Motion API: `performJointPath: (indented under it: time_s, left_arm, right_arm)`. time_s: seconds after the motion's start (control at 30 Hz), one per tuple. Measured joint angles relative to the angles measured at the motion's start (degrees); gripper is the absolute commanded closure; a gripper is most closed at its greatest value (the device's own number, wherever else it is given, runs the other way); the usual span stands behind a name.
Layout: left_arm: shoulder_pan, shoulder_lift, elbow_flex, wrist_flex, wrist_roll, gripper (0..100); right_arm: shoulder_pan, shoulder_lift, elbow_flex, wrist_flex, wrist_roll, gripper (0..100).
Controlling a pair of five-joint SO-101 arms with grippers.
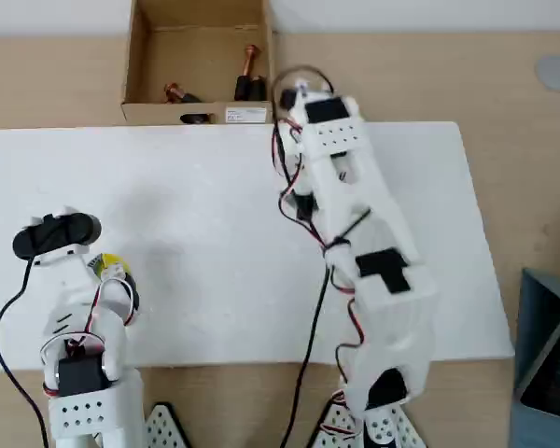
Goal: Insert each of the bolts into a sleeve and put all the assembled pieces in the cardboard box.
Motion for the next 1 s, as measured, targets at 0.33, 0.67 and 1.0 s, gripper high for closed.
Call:
performJointPath:
  time_s: [0.33,0.67,1.0]
  left_arm:
    - [0.0,0.0,0.0,0.0,0.0,100]
    - [0.0,0.0,-0.44,0.18,-2.9,99]
    - [0.0,0.26,-14.24,9.49,-8.53,99]
  right_arm:
    - [-1.49,-14.42,-6.59,8.97,0.62,98.9]
    - [-1.49,-39.3,2.99,9.05,5.63,98.9]
    - [9.76,-62.77,25.76,9.05,8.18,98.9]
